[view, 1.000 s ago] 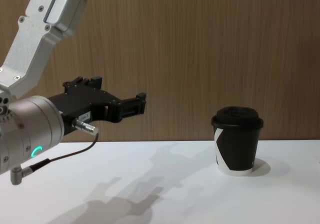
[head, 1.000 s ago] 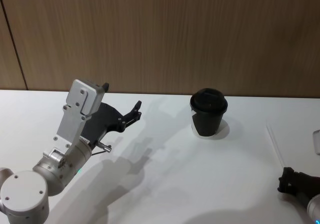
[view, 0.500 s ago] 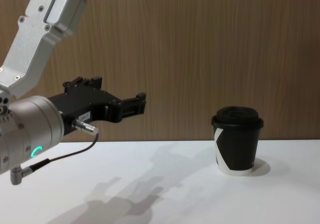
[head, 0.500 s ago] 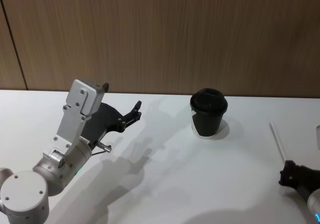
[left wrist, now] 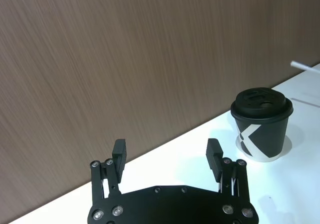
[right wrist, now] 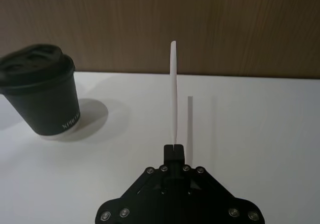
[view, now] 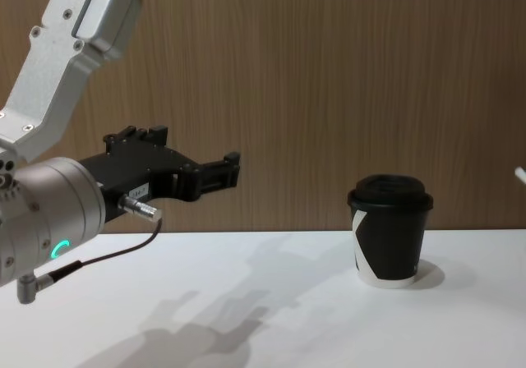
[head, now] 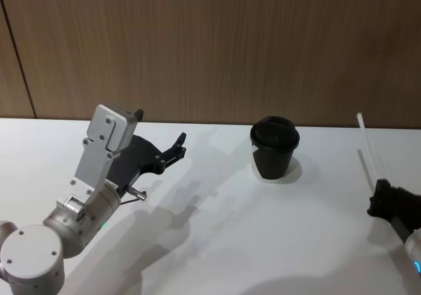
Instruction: Pick up the straw with one hand, pass it to the other hand, and insert it into the cup.
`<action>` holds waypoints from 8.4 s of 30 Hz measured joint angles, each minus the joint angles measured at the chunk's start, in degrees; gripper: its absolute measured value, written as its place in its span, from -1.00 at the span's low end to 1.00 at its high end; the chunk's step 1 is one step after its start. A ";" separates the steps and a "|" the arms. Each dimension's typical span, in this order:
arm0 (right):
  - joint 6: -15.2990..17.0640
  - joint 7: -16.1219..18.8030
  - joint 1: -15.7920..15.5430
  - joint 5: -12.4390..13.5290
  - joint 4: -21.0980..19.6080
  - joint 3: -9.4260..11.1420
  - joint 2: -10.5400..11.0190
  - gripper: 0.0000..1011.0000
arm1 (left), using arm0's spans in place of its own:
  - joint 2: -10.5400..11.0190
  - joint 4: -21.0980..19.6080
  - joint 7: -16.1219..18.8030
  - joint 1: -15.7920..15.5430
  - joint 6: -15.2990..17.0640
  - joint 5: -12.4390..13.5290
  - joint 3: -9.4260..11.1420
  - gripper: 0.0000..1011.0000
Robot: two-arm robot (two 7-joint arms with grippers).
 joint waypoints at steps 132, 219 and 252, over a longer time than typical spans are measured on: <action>-33.68 63.61 9.75 39.37 6.91 -7.89 9.59 -1.00 | -2.06 1.11 -40.83 -8.80 -4.91 -31.96 -2.03 0.98; -33.67 63.65 9.75 39.37 6.90 -7.89 9.59 -1.00 | -3.84 2.81 -52.26 -14.25 -6.34 -43.75 3.02 0.25; -33.67 63.65 9.75 39.37 6.90 -7.88 9.59 -1.00 | -3.86 2.91 -52.65 -14.37 -6.44 -43.85 3.27 -0.98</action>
